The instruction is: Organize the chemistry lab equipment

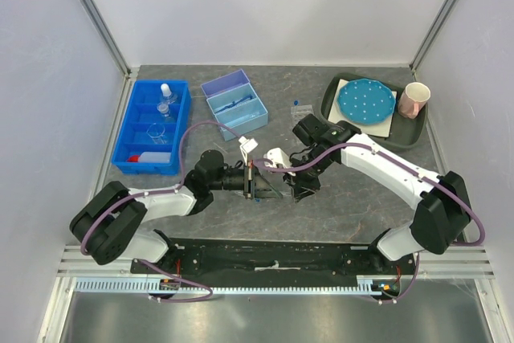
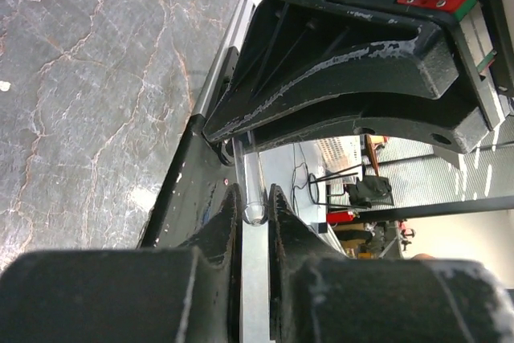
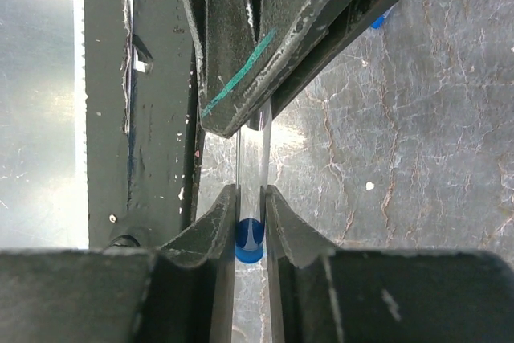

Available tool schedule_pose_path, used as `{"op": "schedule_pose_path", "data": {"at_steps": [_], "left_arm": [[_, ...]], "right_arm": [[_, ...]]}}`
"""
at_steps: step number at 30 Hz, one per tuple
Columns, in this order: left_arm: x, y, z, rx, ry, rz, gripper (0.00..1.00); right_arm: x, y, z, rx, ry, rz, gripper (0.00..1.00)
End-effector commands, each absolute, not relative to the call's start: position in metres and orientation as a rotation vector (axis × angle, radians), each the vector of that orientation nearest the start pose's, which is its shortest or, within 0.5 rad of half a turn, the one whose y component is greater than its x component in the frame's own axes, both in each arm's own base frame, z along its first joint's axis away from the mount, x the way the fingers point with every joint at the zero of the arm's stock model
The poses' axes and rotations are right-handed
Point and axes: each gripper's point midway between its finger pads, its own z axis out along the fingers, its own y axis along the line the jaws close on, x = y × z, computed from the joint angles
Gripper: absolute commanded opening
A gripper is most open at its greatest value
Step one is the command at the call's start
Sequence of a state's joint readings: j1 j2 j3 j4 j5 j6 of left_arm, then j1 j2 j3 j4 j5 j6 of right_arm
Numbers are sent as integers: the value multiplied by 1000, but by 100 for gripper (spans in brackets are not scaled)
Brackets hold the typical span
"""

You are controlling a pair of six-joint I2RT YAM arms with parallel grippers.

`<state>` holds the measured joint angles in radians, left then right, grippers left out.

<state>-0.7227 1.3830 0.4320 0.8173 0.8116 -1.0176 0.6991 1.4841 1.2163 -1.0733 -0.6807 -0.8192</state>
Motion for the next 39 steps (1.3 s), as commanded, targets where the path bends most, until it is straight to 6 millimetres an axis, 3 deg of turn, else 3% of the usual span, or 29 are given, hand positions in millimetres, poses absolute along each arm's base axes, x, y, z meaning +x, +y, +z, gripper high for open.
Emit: {"op": "schedule_pose_path", "data": {"at_steps": [1, 2, 3, 6, 9, 12, 13, 15, 16, 17, 19, 20, 21, 22, 23, 24, 25, 27, 28, 34, 39], "left_arm": [[138, -327, 175, 471, 1968, -1892, 2], [138, -326, 174, 457, 1961, -1886, 2], [137, -323, 178, 454, 1936, -1884, 2], [137, -312, 182, 401, 1855, -1848, 2], [142, -299, 186, 314, 1765, -1786, 2], [150, -281, 204, 237, 1623, -1699, 2], [149, -274, 215, 230, 1558, -1679, 2], [160, -263, 226, 179, 1490, -1600, 2], [160, -256, 242, 174, 1416, -1585, 2], [166, -251, 249, 139, 1384, -1551, 2], [169, -243, 264, 133, 1309, -1499, 2], [172, -236, 275, 110, 1257, -1476, 2], [173, -232, 282, 110, 1221, -1453, 2], [174, -229, 290, 103, 1192, -1441, 2], [176, -226, 296, 89, 1169, -1428, 2], [177, -225, 300, 96, 1153, -1412, 2], [177, -225, 309, 99, 1127, -1411, 2], [179, -227, 314, 103, 1120, -1414, 2], [179, -228, 321, 105, 1099, -1421, 2], [187, -240, 333, 116, 1089, -1443, 2], [198, -251, 333, 119, 1116, -1440, 2]], "right_arm": [[161, 253, 156, -1965, 1803, 919, 27], [163, 253, 158, -1958, 1803, 901, 31], [168, 250, 160, -1946, 1826, 859, 47], [185, 244, 186, -1898, 1807, 761, 76], [209, 236, 232, -1761, 1757, 706, 92], [228, 232, 286, -1626, 1657, 651, 98], [244, 237, 312, -1502, 1631, 633, 98], [268, 227, 351, -1251, 1630, 580, 98], [280, 229, 382, -1006, 1630, 639, 98], [296, 220, 390, -856, 1669, 602, 98], [286, 233, 404, -865, 1646, 782, 97], [281, 243, 401, -855, 1675, 933, 95], [247, 261, 408, -927, 1646, 1221, 89], [246, 274, 410, -952, 1543, 1348, 86], [229, 279, 419, -780, 1661, 1645, 86], [225, 281, 421, -751, 1630, 1745, 87], [225, 282, 416, -780, 1485, 1766, 88], [227, 281, 411, -629, 1512, 1877, 88], [228, 282, 399, -583, 1540, 1883, 88], [238, 295, 372, -482, 1687, 1841, 86], [228, 305, 357, -465, 1732, 1886, 74]]}}
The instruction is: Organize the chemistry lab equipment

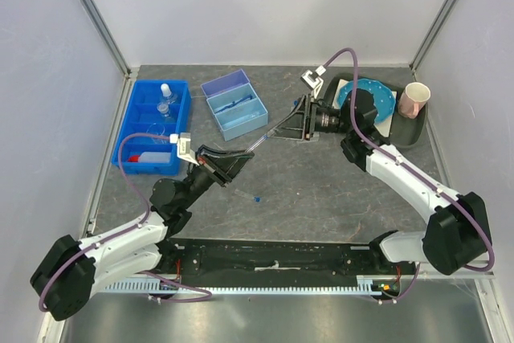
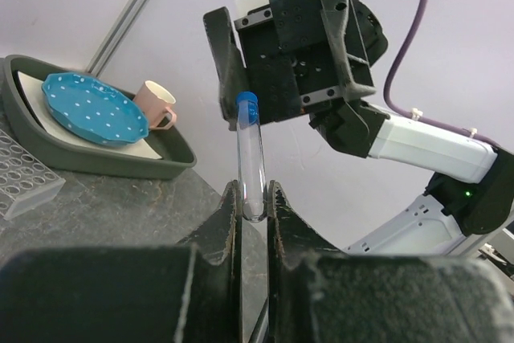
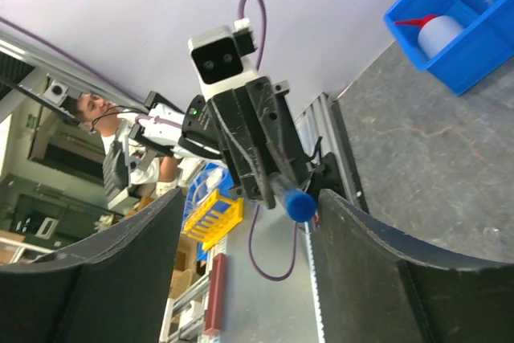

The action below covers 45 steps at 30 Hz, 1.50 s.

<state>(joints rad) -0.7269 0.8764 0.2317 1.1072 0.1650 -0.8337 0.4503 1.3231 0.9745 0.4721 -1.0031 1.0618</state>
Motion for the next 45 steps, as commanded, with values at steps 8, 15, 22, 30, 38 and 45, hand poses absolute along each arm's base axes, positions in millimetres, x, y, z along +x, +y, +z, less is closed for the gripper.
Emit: {"op": "schedule_pose_path", "data": {"at_steps": [8, 15, 22, 30, 38, 45], "left_arm": [[208, -257, 330, 101, 1144, -1439, 2], [205, -264, 319, 130, 1190, -1460, 2], [207, -266, 311, 140, 1221, -1444, 2], [215, -266, 291, 125, 1350, -1384, 67], [241, -208, 248, 400, 1713, -787, 100], [228, -186, 176, 705, 2040, -541, 95]], "right_arm": [[231, 313, 337, -448, 1814, 1844, 54], [244, 316, 334, -443, 1826, 1784, 47], [253, 316, 329, -458, 1836, 1733, 23], [301, 278, 315, -454, 1851, 1414, 0], [389, 197, 264, -512, 1890, 584, 0], [451, 177, 229, -582, 1873, 273, 3]]}}
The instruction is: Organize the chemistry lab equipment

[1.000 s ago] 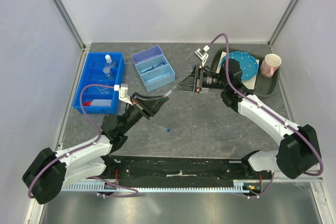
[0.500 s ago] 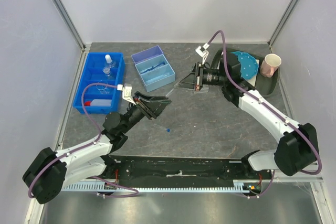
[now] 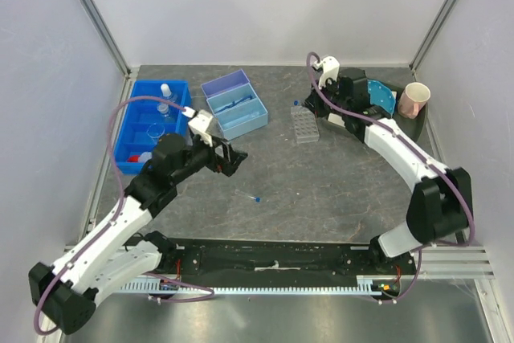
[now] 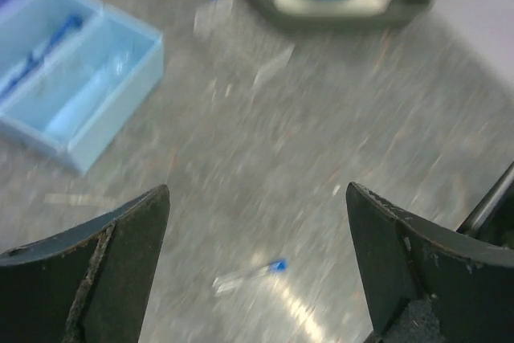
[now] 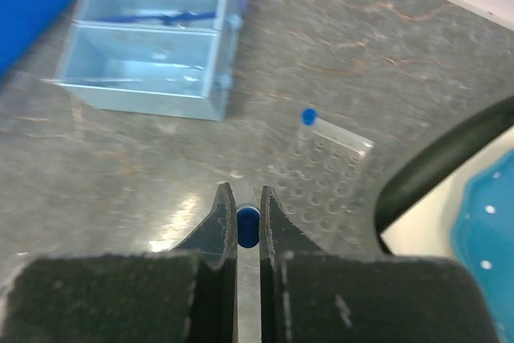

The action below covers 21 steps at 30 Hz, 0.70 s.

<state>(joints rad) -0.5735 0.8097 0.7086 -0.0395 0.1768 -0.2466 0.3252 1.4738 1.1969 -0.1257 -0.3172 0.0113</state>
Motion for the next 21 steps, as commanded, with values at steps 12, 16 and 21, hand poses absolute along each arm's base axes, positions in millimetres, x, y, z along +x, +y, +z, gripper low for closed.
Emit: {"op": "schedule_pose_path", "data": {"at_steps": [12, 16, 21], "left_arm": [[224, -174, 180, 672, 1971, -501, 96], [227, -172, 179, 691, 1962, -471, 96], [228, -169, 178, 686, 1965, -452, 96]], "right_arm": [[500, 186, 165, -504, 2009, 254, 5], [514, 190, 156, -504, 2026, 249, 6], [528, 195, 146, -519, 2050, 244, 6]]}}
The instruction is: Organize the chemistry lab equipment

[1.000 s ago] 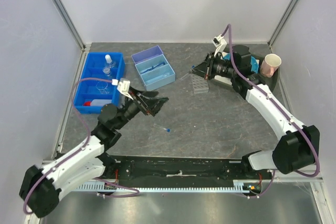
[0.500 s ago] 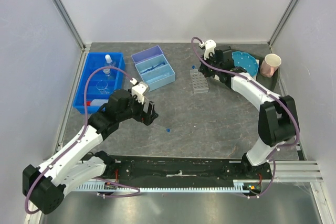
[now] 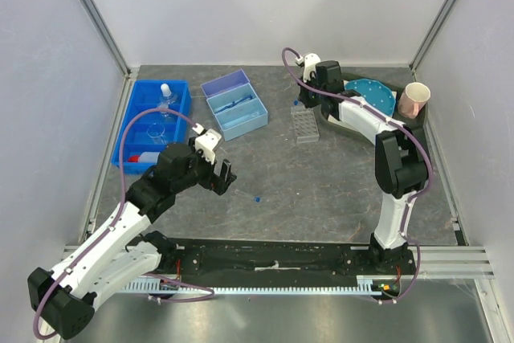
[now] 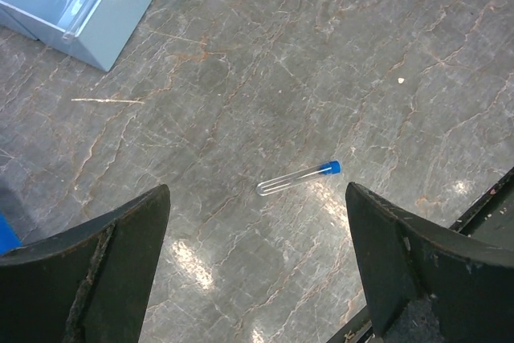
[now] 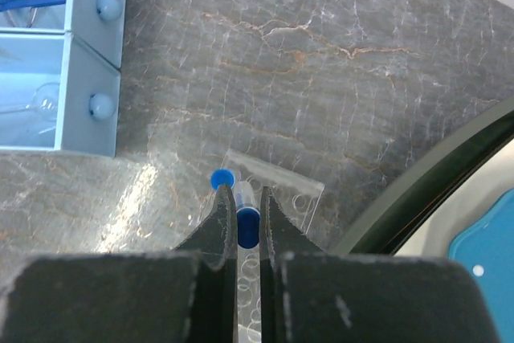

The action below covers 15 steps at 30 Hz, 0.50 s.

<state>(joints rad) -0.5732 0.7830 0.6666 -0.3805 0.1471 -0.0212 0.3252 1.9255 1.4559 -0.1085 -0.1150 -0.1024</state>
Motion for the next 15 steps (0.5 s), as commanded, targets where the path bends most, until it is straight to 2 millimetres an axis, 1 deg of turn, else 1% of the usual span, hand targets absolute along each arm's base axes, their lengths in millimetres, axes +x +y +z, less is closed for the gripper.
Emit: {"op": "schedule_pose_path", "data": {"at_steps": [1, 2, 3, 5, 13, 15], "left_arm": [[228, -169, 178, 685, 1964, -451, 96], [228, -169, 178, 685, 1962, -449, 96], [228, -169, 179, 685, 1960, -449, 96], [228, -169, 178, 685, 1963, -449, 96], [229, -169, 177, 688, 1965, -449, 96], [229, -169, 177, 687, 1966, -450, 96]], "right_arm": [[529, 196, 145, -517, 2054, 247, 6], [532, 196, 145, -513, 2054, 247, 6], [533, 196, 139, -514, 2066, 245, 6], [534, 196, 134, -516, 2077, 240, 6], [533, 190, 122, -512, 2107, 203, 7], [533, 189, 116, -513, 2121, 195, 7]]}}
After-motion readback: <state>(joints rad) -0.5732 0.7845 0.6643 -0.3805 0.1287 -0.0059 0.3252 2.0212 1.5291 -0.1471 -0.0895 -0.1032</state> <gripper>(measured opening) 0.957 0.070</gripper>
